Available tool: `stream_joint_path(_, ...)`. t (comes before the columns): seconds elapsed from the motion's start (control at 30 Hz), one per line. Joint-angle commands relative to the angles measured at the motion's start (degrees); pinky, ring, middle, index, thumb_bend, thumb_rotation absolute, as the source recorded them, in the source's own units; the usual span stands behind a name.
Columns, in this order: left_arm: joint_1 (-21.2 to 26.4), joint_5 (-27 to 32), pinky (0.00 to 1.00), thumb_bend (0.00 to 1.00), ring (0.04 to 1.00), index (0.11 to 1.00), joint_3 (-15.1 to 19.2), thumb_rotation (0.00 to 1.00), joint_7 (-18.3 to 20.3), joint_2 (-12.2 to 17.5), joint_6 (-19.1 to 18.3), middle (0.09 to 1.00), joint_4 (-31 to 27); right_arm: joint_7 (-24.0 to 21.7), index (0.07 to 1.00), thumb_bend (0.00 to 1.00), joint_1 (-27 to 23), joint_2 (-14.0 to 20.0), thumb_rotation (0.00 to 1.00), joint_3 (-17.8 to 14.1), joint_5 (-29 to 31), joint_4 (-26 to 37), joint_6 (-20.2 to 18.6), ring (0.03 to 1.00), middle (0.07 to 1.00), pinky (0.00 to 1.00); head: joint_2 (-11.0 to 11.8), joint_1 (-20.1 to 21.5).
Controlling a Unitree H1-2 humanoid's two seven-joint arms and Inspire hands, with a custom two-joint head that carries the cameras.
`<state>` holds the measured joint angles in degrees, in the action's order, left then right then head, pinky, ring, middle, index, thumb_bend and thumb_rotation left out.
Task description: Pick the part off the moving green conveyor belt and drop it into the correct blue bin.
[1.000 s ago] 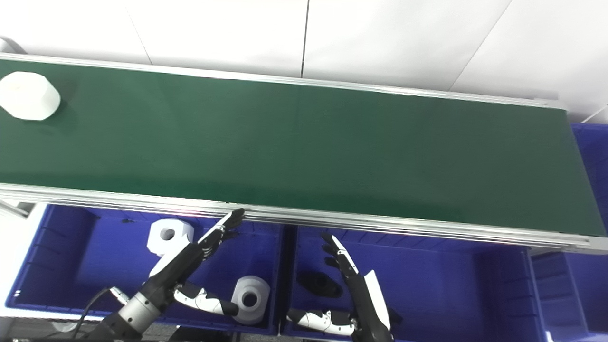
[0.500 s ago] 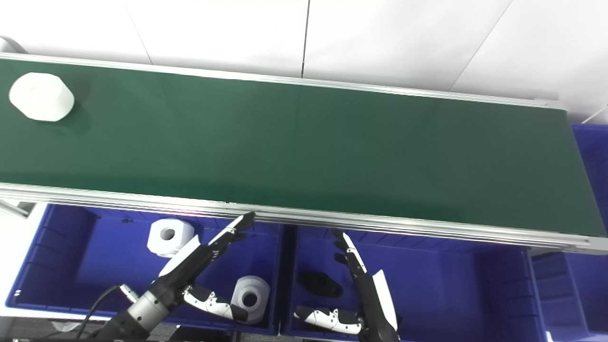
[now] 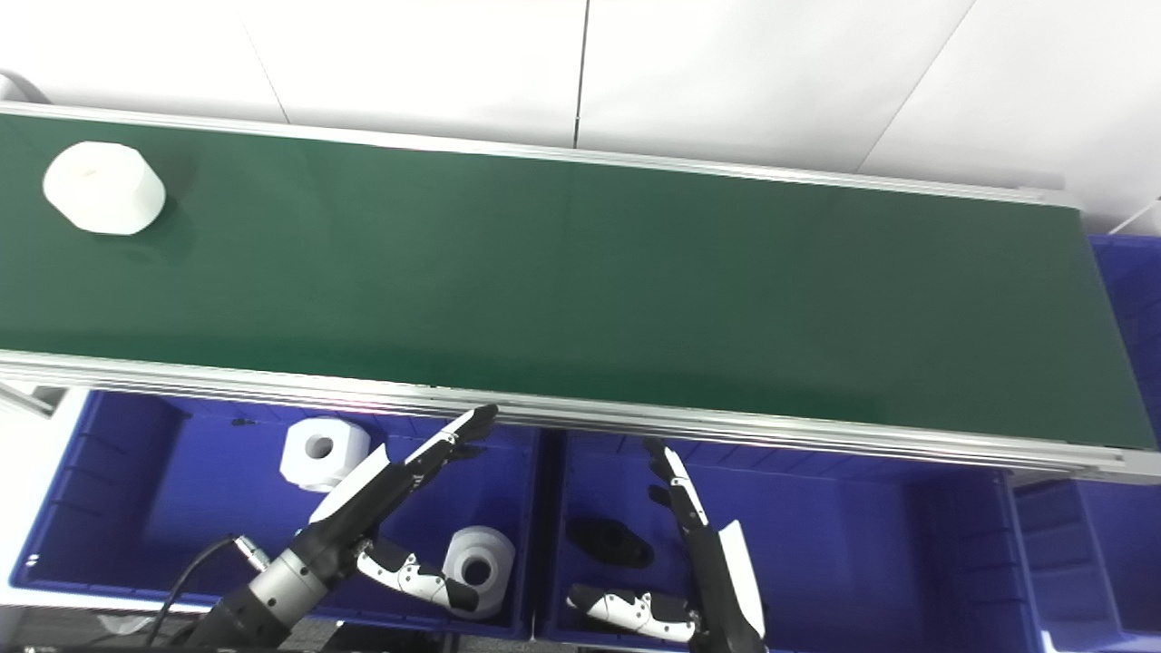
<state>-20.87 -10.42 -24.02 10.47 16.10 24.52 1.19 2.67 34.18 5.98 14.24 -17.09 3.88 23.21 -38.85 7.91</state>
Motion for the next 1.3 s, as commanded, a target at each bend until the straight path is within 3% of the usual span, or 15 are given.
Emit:
stream_joint_path(0.0,0.00,0.85,0.89,0.82,0.951,0.967,-0.11,0.30,-0.30,0.55,2.40,0.978,-0.61,0.60,0.944,0.90,0.56,-0.04,0.36,0.03,0.03,1.06,3.38,0.932,0.965,0.85,0.09,-0.07)
stream_joint_path(0.27,0.18,1.00,0.88,0.82,0.946,0.961,-0.25,0.29,-0.67,0.64,2.40,0.973,-0.31,1.09,0.939,0.91,0.05,0.17,0.36,0.47,0.28,0.46,3.63,0.921,0.956,0.84,0.50,-0.51)
stream_joint_path(0.37,0.40,0.53,0.88,0.82,0.943,0.961,-0.92,0.30,-1.60,0.62,2.41,0.972,0.74,1.06,0.941,0.91,-0.01,0.33,0.36,0.42,0.67,-0.35,3.52,0.922,0.960,0.84,4.14,-4.42)
stream_joint_path(0.4,0.45,0.34,0.88,0.82,0.944,0.960,-1.09,0.31,-1.84,0.54,2.41,0.971,1.06,1.09,0.941,0.91,-0.17,0.57,0.36,0.59,1.14,-0.76,3.59,0.921,0.959,0.84,4.14,-4.42)
stream_joint_path(0.5,0.78,0.16,0.87,0.82,0.939,0.941,-1.84,0.34,-2.30,0.18,2.41,0.965,2.33,2.02,0.942,0.90,-1.06,1.94,0.35,1.45,2.04,-2.42,3.70,0.922,0.960,0.84,7.62,-9.82)
stream_joint_path(0.67,1.91,-0.10,0.82,0.82,0.895,0.915,-3.74,0.33,-4.22,-0.05,2.41,0.932,4.20,3.24,0.958,0.91,-1.81,3.57,0.38,2.27,2.77,-4.11,3.68,0.945,0.975,0.86,10.21,-14.27)
stream_joint_path(1.27,3.35,0.37,0.77,0.83,0.862,0.874,-5.26,0.29,-5.35,-0.34,2.40,0.907,5.77,5.29,0.980,0.90,-3.88,5.79,0.36,4.35,3.99,-6.23,3.71,0.975,0.991,0.93,12.11,-15.56)
